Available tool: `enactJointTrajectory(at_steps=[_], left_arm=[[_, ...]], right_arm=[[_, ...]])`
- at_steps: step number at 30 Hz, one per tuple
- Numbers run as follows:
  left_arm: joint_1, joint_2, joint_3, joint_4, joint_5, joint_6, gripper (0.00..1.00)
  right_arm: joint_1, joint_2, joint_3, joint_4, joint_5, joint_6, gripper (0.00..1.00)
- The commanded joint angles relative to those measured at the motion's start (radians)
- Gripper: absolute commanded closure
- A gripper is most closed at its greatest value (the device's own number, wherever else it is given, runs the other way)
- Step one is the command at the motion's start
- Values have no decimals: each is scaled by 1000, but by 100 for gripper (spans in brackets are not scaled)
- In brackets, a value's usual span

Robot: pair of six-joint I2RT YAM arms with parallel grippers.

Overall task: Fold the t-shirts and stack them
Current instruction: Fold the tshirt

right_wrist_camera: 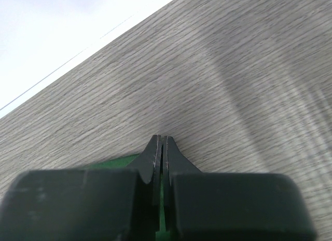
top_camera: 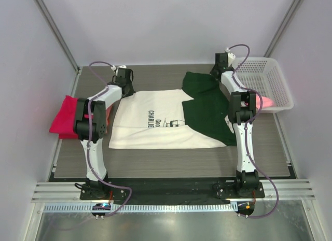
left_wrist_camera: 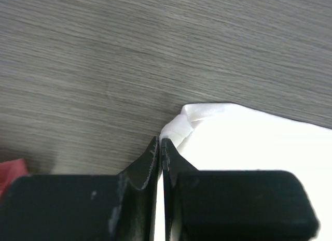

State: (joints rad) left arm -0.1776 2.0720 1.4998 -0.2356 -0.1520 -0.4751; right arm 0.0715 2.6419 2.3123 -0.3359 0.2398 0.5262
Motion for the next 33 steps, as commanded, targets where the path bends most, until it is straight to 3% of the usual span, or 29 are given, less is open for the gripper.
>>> enactJointTrajectory(at_steps=[1, 3, 8, 10, 12, 16, 21, 30, 33], left_arm=[[-57, -46, 51, -21, -280, 116, 95], [-83, -24, 91, -76, -430, 125, 94], [-83, 72, 213, -239, -510, 119, 94], [-86, 112, 276, -286, -570, 116, 77], [-94, 119, 297, -312, -571, 109, 46], [-86, 83, 257, -272, -499, 64, 32], [39, 72, 192, -214, -157, -36, 34], [138, 105, 157, -150, 60, -143, 36], [170, 134, 151, -105, 184, -184, 42]], right_arm=[[-7, -66, -22, -3, -10, 11, 99], [-13, -66, -30, 0, -20, 18, 99], [-19, -69, -42, 5, -33, 29, 99], [-21, -71, -50, 11, -40, 32, 99], [-24, -72, -51, 12, -42, 35, 99], [-27, -72, -56, 14, -46, 38, 99], [-29, -74, -63, 18, -53, 40, 99], [-29, -76, -68, 23, -60, 41, 99], [-30, -77, -70, 26, -63, 46, 99]])
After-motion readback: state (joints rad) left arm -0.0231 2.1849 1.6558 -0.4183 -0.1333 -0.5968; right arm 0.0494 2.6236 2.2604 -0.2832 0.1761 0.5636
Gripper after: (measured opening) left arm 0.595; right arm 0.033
